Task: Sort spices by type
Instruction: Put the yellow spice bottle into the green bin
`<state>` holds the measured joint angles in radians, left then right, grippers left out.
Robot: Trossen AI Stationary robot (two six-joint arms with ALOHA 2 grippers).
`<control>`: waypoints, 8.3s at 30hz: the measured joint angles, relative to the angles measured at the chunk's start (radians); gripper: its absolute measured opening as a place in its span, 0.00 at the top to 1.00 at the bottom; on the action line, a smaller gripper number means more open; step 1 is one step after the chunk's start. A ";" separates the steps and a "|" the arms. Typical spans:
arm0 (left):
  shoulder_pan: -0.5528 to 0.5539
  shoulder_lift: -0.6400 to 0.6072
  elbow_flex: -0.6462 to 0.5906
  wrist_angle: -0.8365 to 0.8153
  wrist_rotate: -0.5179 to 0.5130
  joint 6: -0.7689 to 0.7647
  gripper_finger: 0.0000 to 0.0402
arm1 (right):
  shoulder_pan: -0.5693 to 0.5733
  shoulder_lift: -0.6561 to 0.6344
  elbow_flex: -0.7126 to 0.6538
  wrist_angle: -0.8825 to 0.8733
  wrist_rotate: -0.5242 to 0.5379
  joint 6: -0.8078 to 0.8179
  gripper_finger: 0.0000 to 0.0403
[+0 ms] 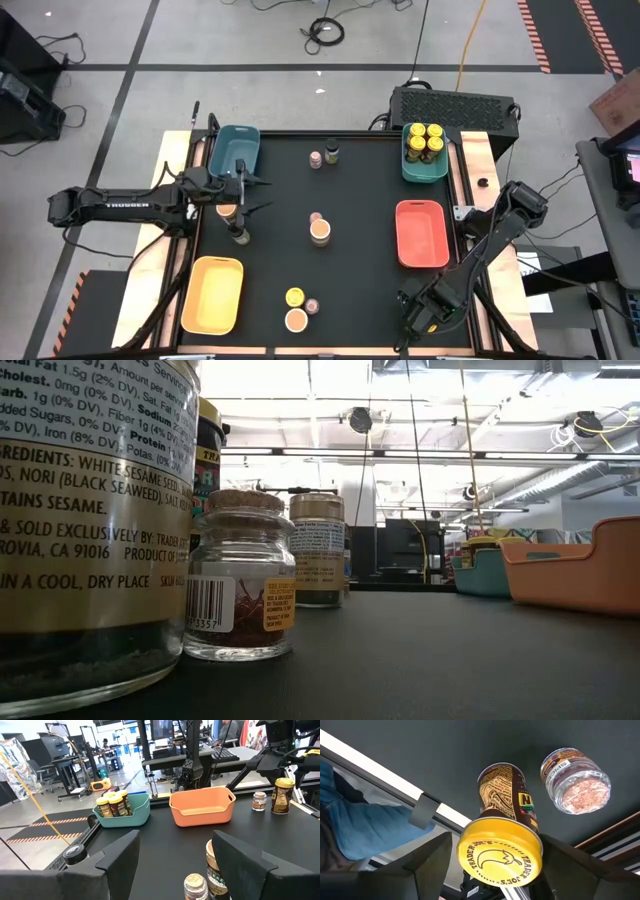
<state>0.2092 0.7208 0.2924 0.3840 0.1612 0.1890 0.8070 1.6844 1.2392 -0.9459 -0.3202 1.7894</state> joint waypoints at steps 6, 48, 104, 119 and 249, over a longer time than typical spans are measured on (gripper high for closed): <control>0.000 0.000 0.000 0.000 0.000 0.000 0.37 | 0.000 0.000 0.000 0.000 0.000 0.005 0.41; 0.000 0.000 0.000 0.000 0.000 -0.001 0.37 | -0.502 -0.227 0.001 -0.030 0.172 -0.592 0.47; 0.119 -0.003 0.024 0.077 0.082 -0.024 0.37 | -1.660 -0.230 0.388 -0.625 0.426 -1.639 0.46; 0.119 -0.003 0.024 0.077 0.082 -0.019 0.37 | -1.671 -0.230 0.166 -0.625 0.430 -1.707 0.46; 0.117 -0.003 0.025 0.087 0.161 -0.023 0.37 | -0.791 0.105 0.190 0.636 0.107 -1.885 0.30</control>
<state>0.3267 0.7174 0.3172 0.4712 0.3225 0.1661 0.0157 1.7891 1.4292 -0.3097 -0.2128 -0.0951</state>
